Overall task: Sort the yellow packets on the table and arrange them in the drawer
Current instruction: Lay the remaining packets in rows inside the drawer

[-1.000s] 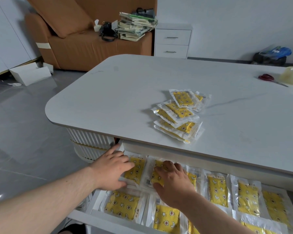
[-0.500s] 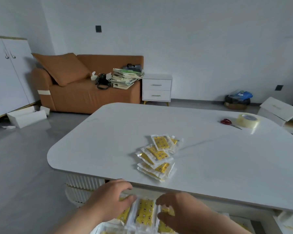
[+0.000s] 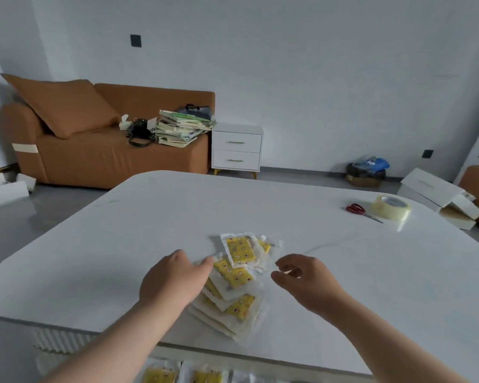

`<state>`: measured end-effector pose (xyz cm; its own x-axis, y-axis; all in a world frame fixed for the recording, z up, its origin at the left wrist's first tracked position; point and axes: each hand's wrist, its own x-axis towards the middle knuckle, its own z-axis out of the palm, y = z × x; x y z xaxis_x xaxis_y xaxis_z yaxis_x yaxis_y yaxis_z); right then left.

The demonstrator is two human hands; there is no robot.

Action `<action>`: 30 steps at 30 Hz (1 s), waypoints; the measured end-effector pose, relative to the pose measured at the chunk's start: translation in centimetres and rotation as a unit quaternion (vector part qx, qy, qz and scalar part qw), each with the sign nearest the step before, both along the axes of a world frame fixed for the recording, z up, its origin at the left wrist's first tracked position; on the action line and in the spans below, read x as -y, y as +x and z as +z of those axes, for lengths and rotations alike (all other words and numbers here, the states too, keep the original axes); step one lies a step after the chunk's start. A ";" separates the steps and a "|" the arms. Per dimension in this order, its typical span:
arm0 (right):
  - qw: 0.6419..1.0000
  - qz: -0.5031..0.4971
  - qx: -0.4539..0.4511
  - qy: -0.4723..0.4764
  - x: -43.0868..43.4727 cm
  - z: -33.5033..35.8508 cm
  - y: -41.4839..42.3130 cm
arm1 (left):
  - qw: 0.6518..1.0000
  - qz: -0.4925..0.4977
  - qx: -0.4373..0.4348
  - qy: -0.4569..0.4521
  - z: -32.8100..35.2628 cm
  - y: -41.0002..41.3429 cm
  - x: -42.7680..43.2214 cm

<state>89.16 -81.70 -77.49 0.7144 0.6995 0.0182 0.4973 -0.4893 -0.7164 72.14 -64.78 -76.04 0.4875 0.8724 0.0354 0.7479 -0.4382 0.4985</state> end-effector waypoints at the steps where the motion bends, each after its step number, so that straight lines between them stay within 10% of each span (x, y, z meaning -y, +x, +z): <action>1: 1.000 -0.004 0.000 0.001 -1.4 -0.3 0.9 | 1.000 -0.001 -0.025 0.002 -0.1 1.4 -0.3; 9: 0.983 -0.115 0.022 -0.138 -10.8 -1.2 5.0 | 0.984 -0.018 -0.176 0.001 -3.7 6.1 -1.2; 30: 0.968 -0.142 -0.106 -0.179 -11.3 -0.9 6.7 | 0.997 0.015 -0.052 -0.049 -2.6 4.9 -5.4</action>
